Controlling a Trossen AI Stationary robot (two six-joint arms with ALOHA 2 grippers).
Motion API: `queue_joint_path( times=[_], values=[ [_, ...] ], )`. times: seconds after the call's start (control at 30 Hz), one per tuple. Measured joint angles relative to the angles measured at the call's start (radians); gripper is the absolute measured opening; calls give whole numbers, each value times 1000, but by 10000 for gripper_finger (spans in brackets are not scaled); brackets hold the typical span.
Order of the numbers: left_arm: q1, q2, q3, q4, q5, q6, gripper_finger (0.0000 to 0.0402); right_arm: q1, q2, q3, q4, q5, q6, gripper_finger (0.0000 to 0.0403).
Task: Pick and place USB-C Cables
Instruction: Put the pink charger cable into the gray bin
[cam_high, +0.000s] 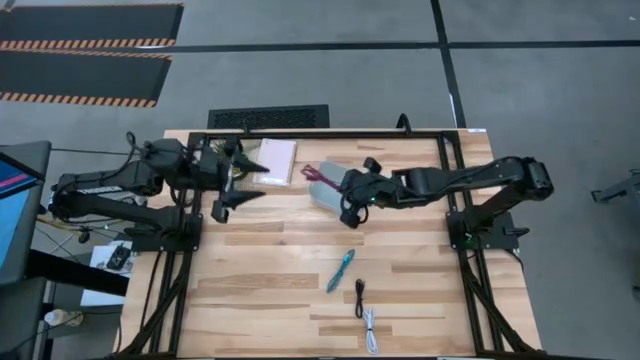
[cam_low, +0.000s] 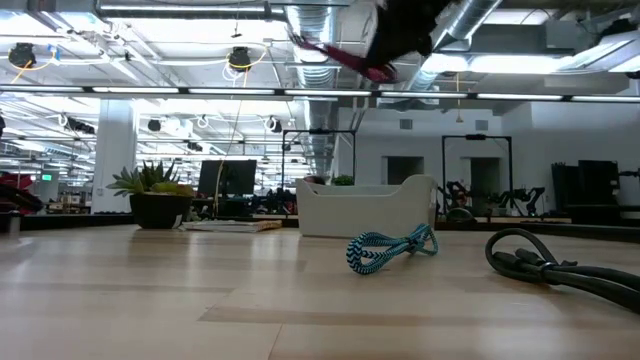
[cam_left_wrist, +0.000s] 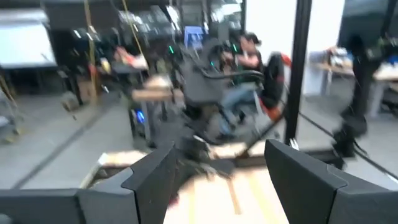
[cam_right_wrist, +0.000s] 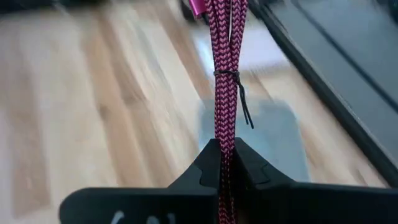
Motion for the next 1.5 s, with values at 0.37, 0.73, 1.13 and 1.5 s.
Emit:
queue_joint_path(
  times=[0.37, 0.73, 1.13, 1.5],
  values=[
    [-60, 183, -16, -115, -128, -16, 240, -20, -88, 0, -108, 233, 144, 30],
    [-14, 441, -26, 156, -120, 96, 240, -4, -185, 0, 214, 245, -32, 33],
    [168, 516, -27, 481, 74, 13, 240, 123, -157, -4, 289, 243, -115, 33],
    [189, 418, -26, 496, 236, -76, 240, 130, -81, -3, 301, 240, -198, 38]
  ],
)
